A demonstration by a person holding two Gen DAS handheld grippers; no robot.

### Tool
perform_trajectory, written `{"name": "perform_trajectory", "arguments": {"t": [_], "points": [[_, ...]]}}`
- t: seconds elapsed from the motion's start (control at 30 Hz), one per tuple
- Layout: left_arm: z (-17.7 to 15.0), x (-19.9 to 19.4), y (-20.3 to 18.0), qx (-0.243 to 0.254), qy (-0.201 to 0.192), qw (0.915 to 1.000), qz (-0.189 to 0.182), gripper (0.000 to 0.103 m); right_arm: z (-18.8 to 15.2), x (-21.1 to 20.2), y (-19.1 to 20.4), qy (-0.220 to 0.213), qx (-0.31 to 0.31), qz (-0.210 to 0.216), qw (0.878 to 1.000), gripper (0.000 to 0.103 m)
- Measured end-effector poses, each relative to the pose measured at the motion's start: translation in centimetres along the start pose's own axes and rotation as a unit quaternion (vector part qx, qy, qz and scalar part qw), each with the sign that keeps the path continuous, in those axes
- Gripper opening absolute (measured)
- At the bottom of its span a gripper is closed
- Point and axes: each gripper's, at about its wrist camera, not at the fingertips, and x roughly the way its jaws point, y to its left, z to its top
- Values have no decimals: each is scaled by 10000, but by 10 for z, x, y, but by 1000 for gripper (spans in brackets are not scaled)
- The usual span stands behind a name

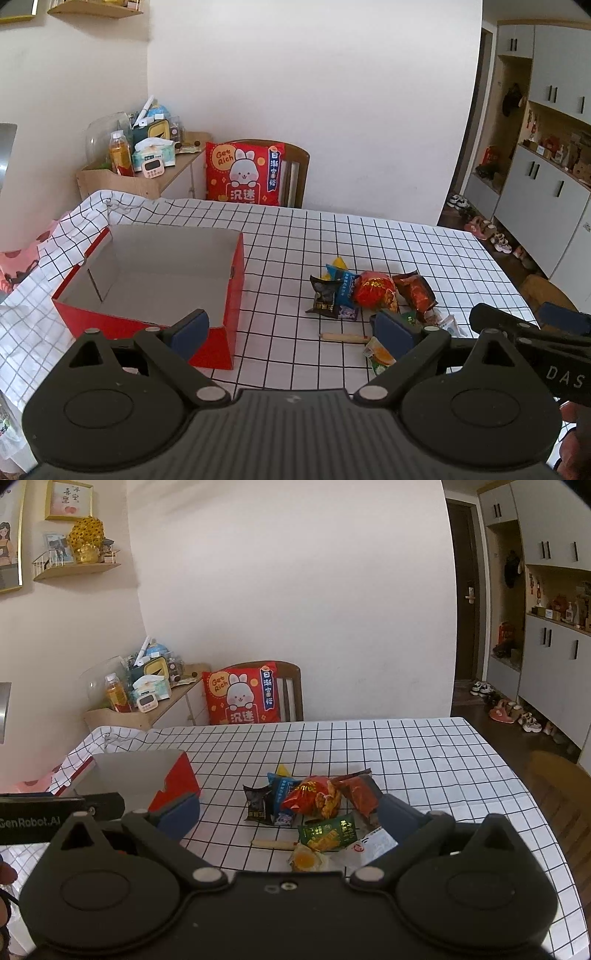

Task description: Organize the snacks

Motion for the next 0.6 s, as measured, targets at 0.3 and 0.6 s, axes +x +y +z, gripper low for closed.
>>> {"name": "perform_trajectory", "arguments": {"t": [0.3, 0.6], "points": [[-1, 0, -5, -5, -9, 10000, 21, 97, 1, -2, -1, -17, -102, 43, 9999, 103], [-2, 0, -12, 18, -32, 10000, -11, 97, 2, -2, -6, -38, -93, 49, 9999, 103]]}}
